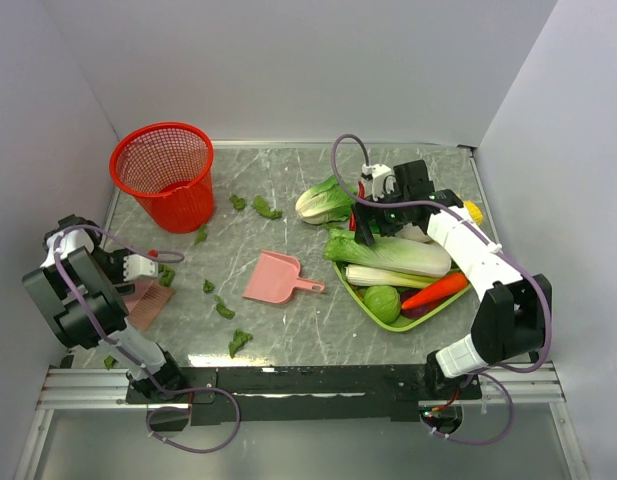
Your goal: Sweep away the paper scraps from the table
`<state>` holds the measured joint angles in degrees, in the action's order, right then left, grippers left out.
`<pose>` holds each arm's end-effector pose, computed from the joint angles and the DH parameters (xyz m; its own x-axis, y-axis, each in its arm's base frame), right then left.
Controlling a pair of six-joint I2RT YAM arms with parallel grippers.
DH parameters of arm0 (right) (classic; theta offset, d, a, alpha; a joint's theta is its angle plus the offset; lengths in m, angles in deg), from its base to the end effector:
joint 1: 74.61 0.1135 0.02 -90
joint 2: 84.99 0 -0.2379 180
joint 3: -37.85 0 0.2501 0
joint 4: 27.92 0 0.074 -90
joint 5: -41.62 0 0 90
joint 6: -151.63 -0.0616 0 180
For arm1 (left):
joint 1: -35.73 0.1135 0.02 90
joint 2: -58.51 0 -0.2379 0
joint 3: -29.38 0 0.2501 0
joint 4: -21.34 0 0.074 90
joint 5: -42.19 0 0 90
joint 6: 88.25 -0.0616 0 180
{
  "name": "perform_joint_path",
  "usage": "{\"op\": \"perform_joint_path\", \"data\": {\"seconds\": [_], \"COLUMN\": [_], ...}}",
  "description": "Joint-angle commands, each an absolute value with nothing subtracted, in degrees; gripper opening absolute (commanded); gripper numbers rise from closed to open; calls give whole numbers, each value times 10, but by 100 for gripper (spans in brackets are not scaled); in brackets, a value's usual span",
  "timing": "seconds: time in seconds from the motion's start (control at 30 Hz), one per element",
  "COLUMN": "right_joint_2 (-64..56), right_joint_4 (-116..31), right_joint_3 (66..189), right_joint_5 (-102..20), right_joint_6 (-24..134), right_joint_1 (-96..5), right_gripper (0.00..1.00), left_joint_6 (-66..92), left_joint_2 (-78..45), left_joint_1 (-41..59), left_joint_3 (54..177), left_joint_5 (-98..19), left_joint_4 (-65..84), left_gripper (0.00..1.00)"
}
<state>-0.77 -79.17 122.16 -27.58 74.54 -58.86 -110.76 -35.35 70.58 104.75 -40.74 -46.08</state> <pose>0.3104 0.1103 0.2481 -0.6261 -0.3936 -0.6731 -0.6237 0.7708 0.1295 0.2364 0.1554 0.1368 -0.2038 0.9752 -0.0861 0.9705 0.2128 0.1129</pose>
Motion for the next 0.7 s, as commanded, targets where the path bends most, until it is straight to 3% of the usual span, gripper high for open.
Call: {"op": "perform_joint_path", "data": {"seconds": [0.0, 0.67], "right_joint_2": [-43, -28], "right_joint_4": [-786, -785], "right_joint_3": [1217, 1229], "right_joint_5": [-290, -298], "right_joint_6": [767, 778], "right_joint_1": [-583, -571], "right_gripper": [100, 100], "left_joint_6": [-1252, -1277], "left_joint_2": [-366, -377], "left_joint_1": [712, 692], "left_joint_3": [1033, 1005], "left_joint_5": [-417, -425], "left_joint_4": [-455, -409], "left_gripper": [70, 59]}}
